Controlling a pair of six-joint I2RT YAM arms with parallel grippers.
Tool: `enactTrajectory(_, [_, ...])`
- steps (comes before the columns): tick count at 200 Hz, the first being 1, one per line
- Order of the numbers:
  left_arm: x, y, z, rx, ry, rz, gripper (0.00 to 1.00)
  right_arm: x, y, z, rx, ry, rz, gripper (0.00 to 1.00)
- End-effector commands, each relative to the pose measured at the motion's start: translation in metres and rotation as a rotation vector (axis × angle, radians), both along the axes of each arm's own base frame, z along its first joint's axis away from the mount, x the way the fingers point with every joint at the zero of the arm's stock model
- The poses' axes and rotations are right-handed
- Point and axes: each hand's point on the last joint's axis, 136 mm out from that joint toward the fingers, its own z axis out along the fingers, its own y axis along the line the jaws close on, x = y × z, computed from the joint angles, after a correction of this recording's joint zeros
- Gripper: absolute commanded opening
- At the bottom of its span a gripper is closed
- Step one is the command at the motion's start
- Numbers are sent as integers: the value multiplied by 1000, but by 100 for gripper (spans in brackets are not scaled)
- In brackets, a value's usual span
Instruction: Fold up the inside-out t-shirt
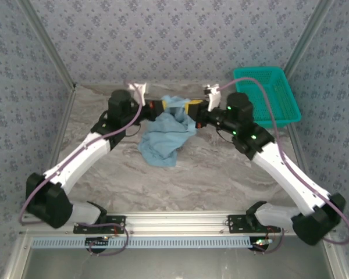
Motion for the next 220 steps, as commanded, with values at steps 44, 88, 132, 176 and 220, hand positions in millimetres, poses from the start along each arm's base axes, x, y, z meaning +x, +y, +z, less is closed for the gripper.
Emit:
enactTrajectory(44, [72,-25,-57,176,112,49,17,8,-1,-35,3,67,-110,0])
enactTrajectory(88, [78,65,-108,350,228,348,61,54,12,-88,37,286,-234,0])
enactTrajectory(132, [2,61,-134,277,186,202,77,71,30,-129,13,454,-171,1])
enactTrajectory(176, [12,58,-156,363,203,172,75,53,-31,-163,-340,524,-183,4])
enactTrajectory(220, [22,55,-168,367,275,197,74,50,-96,-194,-619,597,-359,60])
